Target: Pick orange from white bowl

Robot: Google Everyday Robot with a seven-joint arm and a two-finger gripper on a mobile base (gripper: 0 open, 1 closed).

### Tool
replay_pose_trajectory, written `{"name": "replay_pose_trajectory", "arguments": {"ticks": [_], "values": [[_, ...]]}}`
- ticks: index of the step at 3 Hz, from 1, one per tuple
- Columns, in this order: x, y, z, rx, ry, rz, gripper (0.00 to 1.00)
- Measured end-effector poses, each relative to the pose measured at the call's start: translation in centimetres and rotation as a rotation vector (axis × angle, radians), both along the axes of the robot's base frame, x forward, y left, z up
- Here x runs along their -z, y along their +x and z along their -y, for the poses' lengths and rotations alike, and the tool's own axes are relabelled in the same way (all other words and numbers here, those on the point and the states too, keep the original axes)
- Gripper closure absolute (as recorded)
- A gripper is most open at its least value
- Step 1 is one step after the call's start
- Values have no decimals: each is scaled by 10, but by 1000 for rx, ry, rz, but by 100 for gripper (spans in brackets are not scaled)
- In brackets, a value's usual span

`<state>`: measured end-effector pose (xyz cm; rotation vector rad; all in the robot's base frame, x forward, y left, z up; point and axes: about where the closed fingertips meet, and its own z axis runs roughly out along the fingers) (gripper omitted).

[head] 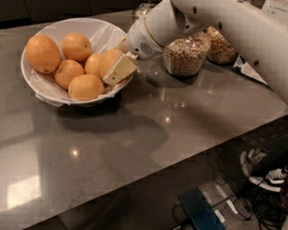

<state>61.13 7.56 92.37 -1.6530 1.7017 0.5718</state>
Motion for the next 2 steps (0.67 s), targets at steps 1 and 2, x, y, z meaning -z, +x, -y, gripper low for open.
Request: {"name": "replay_pose_trajectory", "arguments": {"ticks": [1,2], "values": [[-9,1,0,-8,15,14,100],[-11,3,-5,-22,25,12,100]]}}
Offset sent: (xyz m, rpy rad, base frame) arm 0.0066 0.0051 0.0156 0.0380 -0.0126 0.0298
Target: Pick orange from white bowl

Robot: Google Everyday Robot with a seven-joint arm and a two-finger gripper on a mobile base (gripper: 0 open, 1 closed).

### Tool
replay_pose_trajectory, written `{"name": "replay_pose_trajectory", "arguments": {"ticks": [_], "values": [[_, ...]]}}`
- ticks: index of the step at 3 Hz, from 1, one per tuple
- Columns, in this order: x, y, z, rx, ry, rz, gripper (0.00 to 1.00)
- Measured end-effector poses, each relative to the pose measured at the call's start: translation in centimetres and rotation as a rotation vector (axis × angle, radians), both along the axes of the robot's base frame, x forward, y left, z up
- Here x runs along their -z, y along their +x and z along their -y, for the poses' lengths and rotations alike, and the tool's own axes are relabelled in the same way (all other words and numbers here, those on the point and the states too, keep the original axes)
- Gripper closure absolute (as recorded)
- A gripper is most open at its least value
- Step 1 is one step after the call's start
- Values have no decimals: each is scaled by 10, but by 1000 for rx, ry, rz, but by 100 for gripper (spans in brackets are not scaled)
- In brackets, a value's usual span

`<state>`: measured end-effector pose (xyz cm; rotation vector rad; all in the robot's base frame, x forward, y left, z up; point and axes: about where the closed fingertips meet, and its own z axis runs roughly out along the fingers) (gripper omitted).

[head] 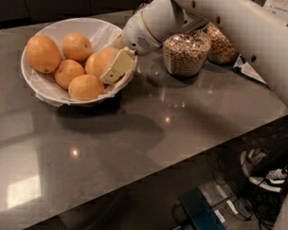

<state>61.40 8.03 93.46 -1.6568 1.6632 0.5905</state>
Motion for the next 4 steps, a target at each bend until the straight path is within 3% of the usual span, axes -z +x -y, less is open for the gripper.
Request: {"name": "replay_pose_trajectory", "arguments": {"ticks": [2,3,4], "values": [[-16,1,-13,-38,3,36,100],[-52,-4,-11,-54,7,135,100],[-52,-4,-11,-54,7,135,100]]}}
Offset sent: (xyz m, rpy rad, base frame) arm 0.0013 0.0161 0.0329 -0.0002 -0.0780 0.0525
